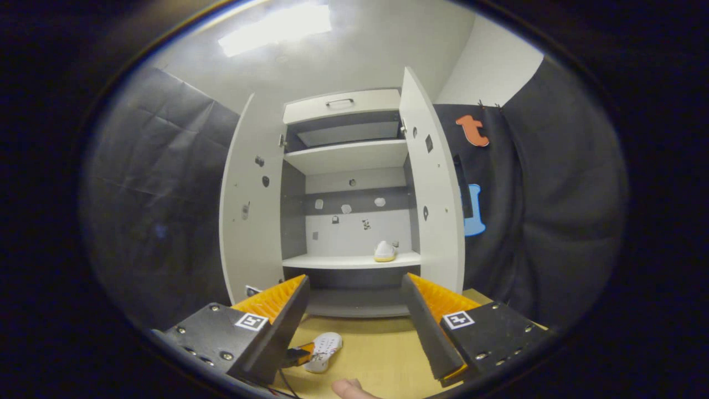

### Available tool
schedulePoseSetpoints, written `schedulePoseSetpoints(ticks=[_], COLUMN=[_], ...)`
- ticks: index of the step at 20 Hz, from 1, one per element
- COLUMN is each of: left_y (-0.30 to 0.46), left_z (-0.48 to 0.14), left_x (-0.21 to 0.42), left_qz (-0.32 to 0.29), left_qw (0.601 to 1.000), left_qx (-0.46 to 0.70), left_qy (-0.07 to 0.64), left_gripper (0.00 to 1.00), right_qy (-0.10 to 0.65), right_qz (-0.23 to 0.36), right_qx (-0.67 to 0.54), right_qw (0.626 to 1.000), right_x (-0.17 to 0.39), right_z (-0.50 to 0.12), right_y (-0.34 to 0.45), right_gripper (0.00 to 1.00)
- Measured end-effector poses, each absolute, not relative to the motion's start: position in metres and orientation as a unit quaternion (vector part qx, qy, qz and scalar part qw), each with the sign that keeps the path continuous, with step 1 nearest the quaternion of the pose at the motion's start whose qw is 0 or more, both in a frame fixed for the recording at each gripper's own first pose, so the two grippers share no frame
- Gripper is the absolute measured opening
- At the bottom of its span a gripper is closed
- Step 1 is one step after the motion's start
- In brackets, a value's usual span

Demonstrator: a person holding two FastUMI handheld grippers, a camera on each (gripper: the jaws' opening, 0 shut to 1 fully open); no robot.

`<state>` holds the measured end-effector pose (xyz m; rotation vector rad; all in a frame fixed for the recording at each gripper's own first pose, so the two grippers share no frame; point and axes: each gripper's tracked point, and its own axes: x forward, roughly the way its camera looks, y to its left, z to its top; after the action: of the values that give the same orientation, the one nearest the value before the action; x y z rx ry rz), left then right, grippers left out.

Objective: Grab one shoe with the right hand and put it into the shoe cabinet, grab the other shoe with the left hand and put it into the shoe cabinet; then close the right door with the right hand and the left door with the left hand.

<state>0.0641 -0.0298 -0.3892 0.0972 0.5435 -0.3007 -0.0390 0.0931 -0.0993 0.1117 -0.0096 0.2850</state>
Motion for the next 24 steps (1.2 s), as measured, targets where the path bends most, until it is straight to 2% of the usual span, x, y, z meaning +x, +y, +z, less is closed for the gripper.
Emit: schedulePoseSetpoints(ticks=[3,5,8,10,12,15,17,18,20,22,23,24], left_y=[-0.027,-0.022,-0.043,-0.052,-0.054,-0.046,-0.047,-0.051,-0.052,-0.049,-0.048,-0.048], left_z=[-0.421,-0.436,-0.446,-0.454,-0.456,-0.464,-0.466,-0.465,-0.464,-0.463,-0.464,-0.464], left_x=[0.071,0.078,0.08,0.08,0.081,0.079,0.079,0.079,0.078,0.08,0.079,0.08], left_qz=[-0.135,-0.122,-0.167,-0.196,-0.191,-0.149,-0.144,-0.16,-0.162,-0.161,-0.157,-0.152], left_qw=[0.939,0.934,0.924,0.917,0.916,0.912,0.912,0.911,0.908,0.908,0.911,0.914], left_qx=[0.053,0.058,0.03,0.022,-0.008,-0.045,-0.038,-0.032,-0.015,0.0,0.004,0.005], left_qy=[0.311,0.331,0.342,0.347,0.351,0.379,0.382,0.379,0.387,0.386,0.382,0.375], left_gripper=[0.91,0.91,0.9,0.79,0.7,0.75,0.76,0.76,0.63,0.63,0.55,0.53], right_qy=[0.003,0.002,0.005,0.008,0.009,0.005,0.005,0.008,0.014,0.024,0.026,0.026], right_qz=[0.148,0.124,0.091,0.09,0.094,0.095,0.098,0.101,0.107,0.12,0.121,0.117], right_qx=[0.086,0.077,0.061,0.069,0.073,0.071,0.073,0.073,0.076,0.092,0.095,0.091], right_qw=[0.985,0.989,0.994,0.994,0.993,0.993,0.992,0.992,0.991,0.988,0.988,0.989], right_x=[-0.043,-0.038,-0.032,-0.031,-0.031,-0.032,-0.033,-0.034,-0.033,-0.034,-0.034,-0.033], right_z=[-0.098,-0.099,-0.103,-0.105,-0.106,-0.105,-0.106,-0.109,-0.115,-0.118,-0.119,-0.12], right_y=[0.089,0.074,0.061,0.063,0.064,0.064,0.066,0.067,0.069,0.074,0.075,0.071], right_gripper=[0.99,0.99,0.99,0.97,1.0,1.0,1.0,1.0,1.0,1.0,1.0,1.0])
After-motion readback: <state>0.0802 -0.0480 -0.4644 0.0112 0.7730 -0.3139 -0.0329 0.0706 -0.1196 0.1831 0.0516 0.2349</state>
